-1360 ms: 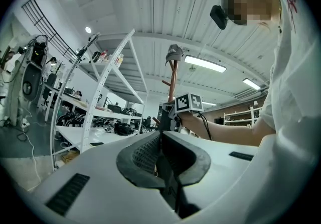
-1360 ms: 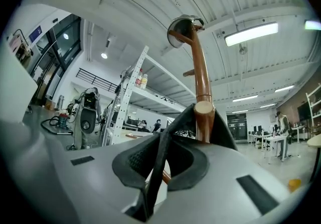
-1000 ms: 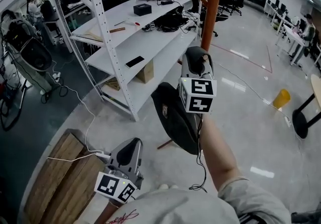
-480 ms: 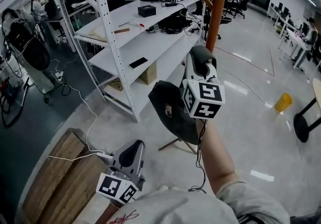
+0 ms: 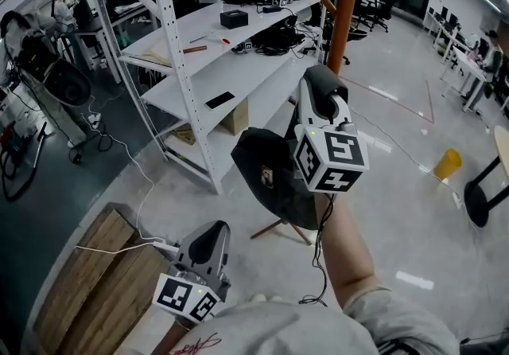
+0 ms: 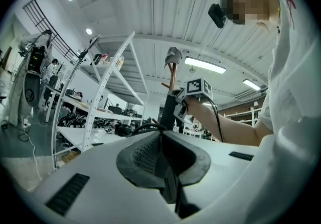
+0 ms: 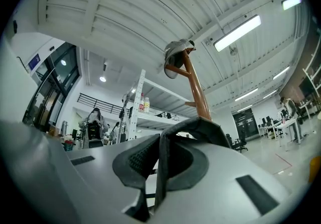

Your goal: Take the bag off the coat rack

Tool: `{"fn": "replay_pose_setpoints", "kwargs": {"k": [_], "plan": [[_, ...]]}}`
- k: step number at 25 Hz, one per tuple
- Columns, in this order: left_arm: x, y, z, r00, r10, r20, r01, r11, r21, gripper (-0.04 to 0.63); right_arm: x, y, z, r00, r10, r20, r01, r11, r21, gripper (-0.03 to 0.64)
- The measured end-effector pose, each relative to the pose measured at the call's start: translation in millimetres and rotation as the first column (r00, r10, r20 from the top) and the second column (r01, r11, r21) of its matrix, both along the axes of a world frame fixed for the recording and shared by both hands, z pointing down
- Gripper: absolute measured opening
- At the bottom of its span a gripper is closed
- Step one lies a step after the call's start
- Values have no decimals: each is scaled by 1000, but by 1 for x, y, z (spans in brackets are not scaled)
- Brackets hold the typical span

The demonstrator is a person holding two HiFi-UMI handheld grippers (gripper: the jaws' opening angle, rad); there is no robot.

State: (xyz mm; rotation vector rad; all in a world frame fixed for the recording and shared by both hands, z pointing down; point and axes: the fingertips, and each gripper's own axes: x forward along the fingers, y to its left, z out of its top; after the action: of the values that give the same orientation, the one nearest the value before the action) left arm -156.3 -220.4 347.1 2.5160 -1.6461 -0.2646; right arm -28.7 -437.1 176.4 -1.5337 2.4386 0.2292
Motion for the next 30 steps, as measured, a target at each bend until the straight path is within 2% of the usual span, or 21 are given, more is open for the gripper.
{"fn": "replay_pose_setpoints", "kwargs": {"k": [15,22,30], "plan": [[7,10,-9,999,39,2,-39,999,27,28,23,66,-31,996,-53,66,49,997,61,38],[24,1,-16,994,109,16,-109,993,49,28,43,98,-29,996,-56,66,51,996,72,38],[58,-10,-21,977,212,25,-213,975,58,28,74,131,-20,996,-42,73,37,997,61,38]]}}
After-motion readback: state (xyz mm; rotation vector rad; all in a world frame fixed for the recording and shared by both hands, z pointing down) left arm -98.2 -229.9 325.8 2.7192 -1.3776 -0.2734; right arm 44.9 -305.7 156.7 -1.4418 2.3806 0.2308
